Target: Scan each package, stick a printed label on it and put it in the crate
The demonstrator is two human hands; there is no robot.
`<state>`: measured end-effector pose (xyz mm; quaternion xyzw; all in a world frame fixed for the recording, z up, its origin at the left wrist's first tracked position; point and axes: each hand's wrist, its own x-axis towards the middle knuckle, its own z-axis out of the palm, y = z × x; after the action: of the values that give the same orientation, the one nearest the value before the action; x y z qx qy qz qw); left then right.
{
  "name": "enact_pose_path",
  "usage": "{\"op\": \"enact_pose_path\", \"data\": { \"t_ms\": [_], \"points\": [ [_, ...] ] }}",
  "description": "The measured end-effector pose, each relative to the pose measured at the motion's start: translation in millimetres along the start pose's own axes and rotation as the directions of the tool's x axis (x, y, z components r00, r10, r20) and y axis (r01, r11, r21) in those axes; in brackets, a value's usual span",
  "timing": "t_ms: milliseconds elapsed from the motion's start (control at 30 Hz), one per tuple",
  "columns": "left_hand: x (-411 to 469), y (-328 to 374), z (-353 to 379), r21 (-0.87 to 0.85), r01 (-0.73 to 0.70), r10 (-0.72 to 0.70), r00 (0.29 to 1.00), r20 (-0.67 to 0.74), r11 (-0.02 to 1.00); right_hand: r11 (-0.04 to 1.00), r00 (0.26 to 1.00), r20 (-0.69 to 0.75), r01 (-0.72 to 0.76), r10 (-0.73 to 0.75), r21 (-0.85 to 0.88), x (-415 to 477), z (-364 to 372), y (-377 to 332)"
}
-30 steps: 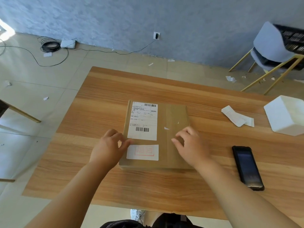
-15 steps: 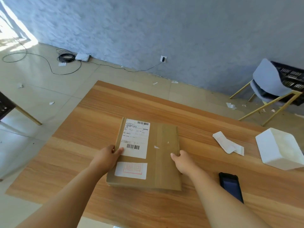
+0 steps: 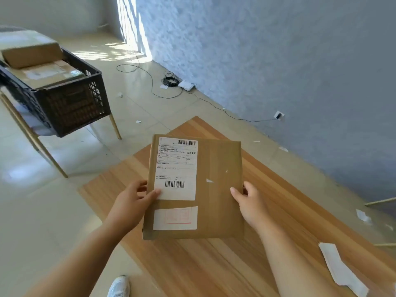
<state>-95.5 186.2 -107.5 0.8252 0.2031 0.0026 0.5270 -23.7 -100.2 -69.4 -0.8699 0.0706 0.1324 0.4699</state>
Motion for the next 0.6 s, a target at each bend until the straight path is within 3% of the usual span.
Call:
{"op": "enact_pose_path", "data": {
  "t_ms": [200, 600],
  "points": [
    [4, -21, -98, -0.168, 0.021, -0.054, 0.98, -0.191, 0.986, 0.98, 0.972, 0.125, 0.2, -0.201, 0.017, 20, 81, -85],
    [40, -109, -334, -0.068, 0.112, -0.129, 0.91, -0.394, 0.991, 0.952, 0.879, 0.373, 0.305, -0.297, 0.038, 38, 321, -234]
  ]
}}
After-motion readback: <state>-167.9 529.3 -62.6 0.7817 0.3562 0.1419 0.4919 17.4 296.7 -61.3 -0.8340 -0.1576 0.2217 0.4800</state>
